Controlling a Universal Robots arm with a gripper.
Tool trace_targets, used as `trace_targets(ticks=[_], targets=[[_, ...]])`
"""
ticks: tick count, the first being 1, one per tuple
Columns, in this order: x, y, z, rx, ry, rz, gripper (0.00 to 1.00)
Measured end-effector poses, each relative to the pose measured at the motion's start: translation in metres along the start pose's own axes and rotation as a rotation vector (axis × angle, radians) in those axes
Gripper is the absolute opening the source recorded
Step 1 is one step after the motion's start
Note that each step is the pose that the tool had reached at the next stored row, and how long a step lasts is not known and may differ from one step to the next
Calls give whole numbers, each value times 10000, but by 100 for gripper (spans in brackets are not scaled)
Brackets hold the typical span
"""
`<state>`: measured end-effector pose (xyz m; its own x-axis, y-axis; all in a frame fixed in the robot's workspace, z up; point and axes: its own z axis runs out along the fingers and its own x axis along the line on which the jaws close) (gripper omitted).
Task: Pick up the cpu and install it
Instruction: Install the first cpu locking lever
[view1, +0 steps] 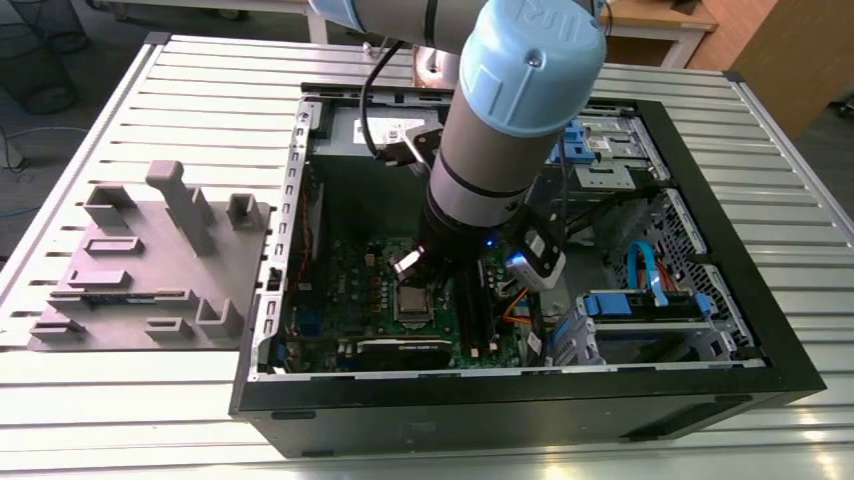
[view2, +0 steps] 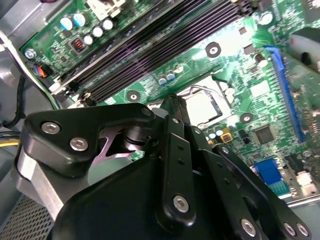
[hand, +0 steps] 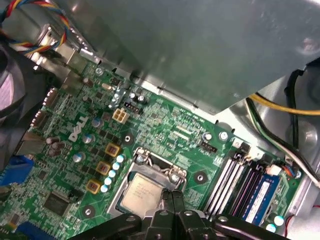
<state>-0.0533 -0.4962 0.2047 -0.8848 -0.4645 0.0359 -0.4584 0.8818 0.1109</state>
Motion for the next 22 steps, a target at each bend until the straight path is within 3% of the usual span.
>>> trace_targets(ticks=[10,22], targets=[[71,-139,28,-24,-11,-1,11],[48,-178,125,-169,-84,-14,11]])
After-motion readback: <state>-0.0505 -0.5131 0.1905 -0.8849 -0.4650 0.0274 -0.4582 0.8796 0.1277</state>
